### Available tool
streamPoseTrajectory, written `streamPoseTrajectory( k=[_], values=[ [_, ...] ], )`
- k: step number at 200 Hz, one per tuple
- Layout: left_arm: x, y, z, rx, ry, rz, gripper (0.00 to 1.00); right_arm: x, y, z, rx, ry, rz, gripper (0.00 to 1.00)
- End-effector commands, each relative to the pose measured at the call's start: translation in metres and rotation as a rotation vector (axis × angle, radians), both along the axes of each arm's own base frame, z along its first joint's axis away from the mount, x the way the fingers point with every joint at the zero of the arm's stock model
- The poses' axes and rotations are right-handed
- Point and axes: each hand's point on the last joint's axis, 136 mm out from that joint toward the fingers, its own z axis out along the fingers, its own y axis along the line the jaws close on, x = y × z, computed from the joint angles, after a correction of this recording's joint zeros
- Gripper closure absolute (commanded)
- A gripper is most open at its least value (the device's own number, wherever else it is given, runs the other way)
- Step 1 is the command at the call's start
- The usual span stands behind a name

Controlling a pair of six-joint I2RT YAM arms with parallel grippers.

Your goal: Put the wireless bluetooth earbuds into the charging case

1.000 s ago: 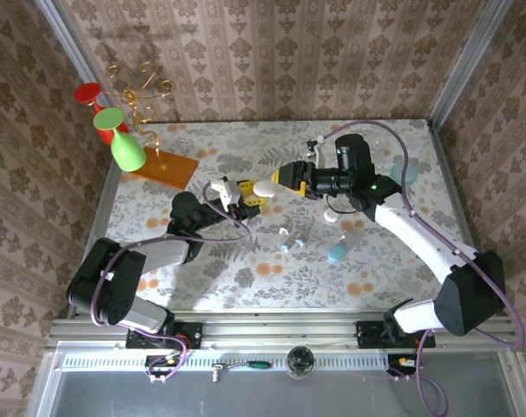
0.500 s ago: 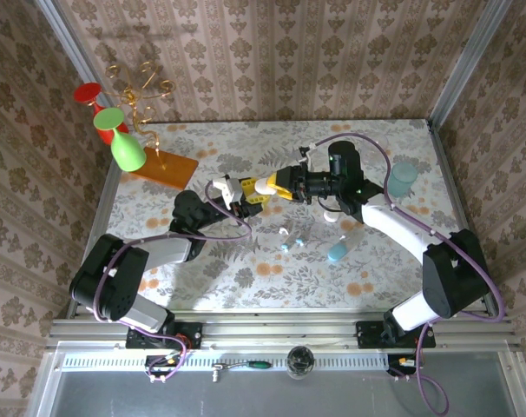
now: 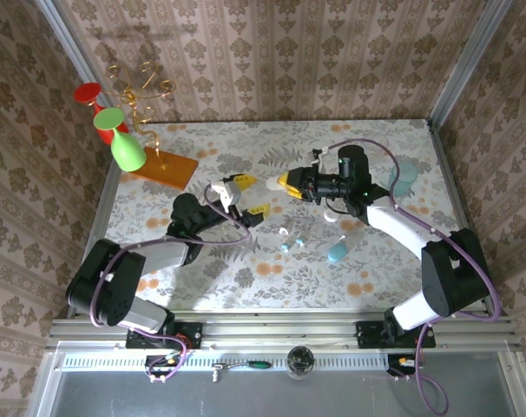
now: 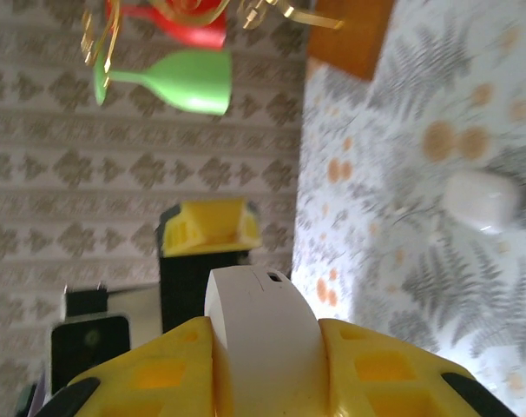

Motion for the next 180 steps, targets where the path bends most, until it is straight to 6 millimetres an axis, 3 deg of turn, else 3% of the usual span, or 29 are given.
streamPoseTrajectory(
  k=[1,33,75,128,150,180],
  values=[
    [0.001,0.013,-0.008,0.061,0.007,0.063,0.09,0.021,-0.028,-0.031,-0.115,0.007,-0.124,0.8],
    [0.0,0.024,-0.021,0.173,0.033,0.119,0.01,0.043,-0.051,-0.077,-0.285,0.044,-0.208,0.82],
    [-0.001,0.033,-0.026,0.226,0.042,0.16,0.0,0.071,-0.05,-0.128,-0.347,0.106,-0.219,0.83],
    [0.002,0.036,-0.026,0.223,0.056,0.187,0.0,0.073,-0.056,-0.189,-0.421,0.199,-0.209,0.8],
    [0.007,0.037,-0.026,0.219,0.075,0.209,0.0,0.07,-0.059,-0.197,-0.451,0.204,-0.205,0.73],
    [0.014,0.038,-0.025,0.207,0.109,0.241,0.0,0.067,-0.069,-0.184,-0.521,0.155,-0.214,0.52]
  ],
)
